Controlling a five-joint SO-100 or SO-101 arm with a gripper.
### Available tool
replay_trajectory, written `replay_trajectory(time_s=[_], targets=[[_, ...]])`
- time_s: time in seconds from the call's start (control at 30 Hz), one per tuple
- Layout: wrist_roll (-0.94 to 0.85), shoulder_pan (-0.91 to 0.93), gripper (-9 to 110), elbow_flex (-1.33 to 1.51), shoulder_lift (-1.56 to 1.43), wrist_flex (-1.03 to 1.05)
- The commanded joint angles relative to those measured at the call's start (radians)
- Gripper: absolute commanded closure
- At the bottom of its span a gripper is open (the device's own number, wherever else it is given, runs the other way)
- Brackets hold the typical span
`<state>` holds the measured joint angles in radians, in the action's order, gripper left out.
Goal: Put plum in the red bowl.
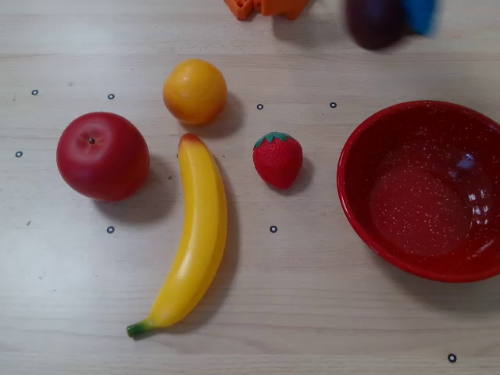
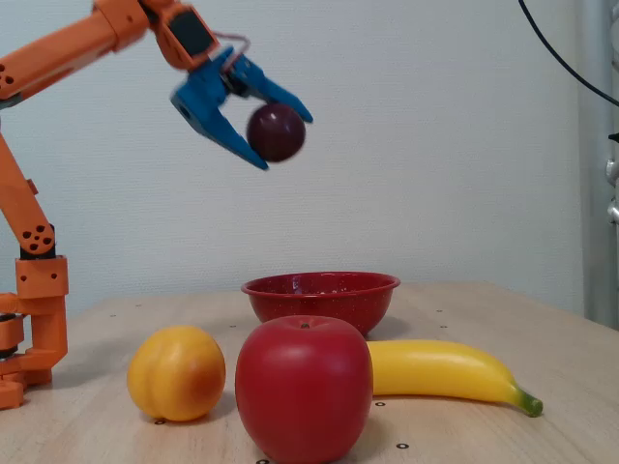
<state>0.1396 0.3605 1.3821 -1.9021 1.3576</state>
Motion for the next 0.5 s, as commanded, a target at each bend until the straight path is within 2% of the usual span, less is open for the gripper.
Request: replay_trajectory(time_s=[0.0, 0.13, 0.3, 0.47], targets=[[0.041, 0.064, 101, 0.014, 0.017, -0.187], [0.118, 0.118, 101, 0.126, 0.104, -0.377], [0.169, 0.155, 101, 0.14, 0.241, -0.431], [0.16, 0.155, 83, 0.072, 0.379, -0.402]])
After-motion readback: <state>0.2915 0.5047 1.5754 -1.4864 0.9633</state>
